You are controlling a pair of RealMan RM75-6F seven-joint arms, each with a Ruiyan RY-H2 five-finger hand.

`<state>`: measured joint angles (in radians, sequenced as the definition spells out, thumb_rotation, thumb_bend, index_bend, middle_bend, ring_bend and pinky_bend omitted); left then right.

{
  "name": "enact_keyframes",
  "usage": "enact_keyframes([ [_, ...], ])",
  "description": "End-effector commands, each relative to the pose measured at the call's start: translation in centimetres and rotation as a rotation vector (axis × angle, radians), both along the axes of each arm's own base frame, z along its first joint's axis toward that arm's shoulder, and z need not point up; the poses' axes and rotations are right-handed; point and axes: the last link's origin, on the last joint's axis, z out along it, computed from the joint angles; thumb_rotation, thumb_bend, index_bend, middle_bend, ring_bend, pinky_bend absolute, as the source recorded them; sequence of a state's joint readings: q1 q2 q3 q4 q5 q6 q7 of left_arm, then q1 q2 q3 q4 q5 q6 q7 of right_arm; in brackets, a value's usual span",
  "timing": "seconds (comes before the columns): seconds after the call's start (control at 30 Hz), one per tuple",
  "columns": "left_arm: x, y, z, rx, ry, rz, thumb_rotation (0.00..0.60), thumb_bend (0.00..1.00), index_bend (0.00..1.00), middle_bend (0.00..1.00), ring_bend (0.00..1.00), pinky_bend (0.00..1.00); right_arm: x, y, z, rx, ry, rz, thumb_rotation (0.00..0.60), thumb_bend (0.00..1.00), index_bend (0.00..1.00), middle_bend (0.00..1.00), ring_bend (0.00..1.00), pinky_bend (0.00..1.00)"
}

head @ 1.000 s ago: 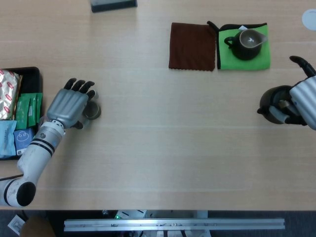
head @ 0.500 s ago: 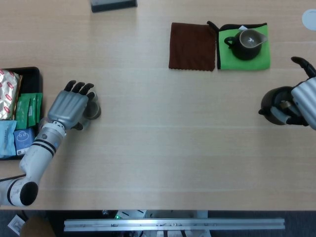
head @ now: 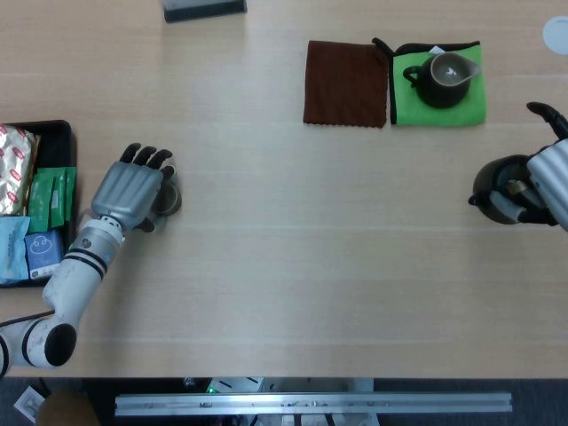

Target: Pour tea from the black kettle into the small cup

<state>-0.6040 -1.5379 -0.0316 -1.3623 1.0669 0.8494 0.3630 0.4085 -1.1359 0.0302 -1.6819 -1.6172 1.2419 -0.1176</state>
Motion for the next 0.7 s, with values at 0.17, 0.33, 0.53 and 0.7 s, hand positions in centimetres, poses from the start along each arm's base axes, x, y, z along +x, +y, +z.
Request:
enact_keyframes([
  [0.17, 0.4, 0.0, 0.0, -0.001, -0.002, -0.016, 0.600, 0.27, 0.40, 0.15, 0.10, 0.06, -0.1, 0.0, 0.0, 0.002, -0.005, -0.003, 0.524, 0.25, 1.00, 1.00, 0.94, 0.14],
  [0.33, 0.9, -0.1, 0.2, -0.006, -0.004, -0.033, 0.600, 0.27, 0.42, 0.16, 0.10, 0.06, -0.1, 0.0, 0.0, 0.005, -0.011, -0.006, 0.528, 0.25, 1.00, 1.00, 0.94, 0.14],
  [0.53, 2.3, -0.4, 0.5, -0.020, -0.018, -0.070, 0.600, 0.27, 0.42, 0.16, 0.10, 0.06, -0.1, 0.1, 0.2, 0.003, -0.015, -0.004, 0.528, 0.25, 1.00, 1.00, 0.94, 0.14],
  [0.7, 4.5, -0.6, 0.5, -0.045, -0.050, -0.112, 0.600, 0.27, 0.42, 0.16, 0.10, 0.06, 0.0, 0.1, 0.2, 0.009, -0.027, -0.009, 0.529, 0.25, 1.00, 1.00, 0.94, 0.14],
])
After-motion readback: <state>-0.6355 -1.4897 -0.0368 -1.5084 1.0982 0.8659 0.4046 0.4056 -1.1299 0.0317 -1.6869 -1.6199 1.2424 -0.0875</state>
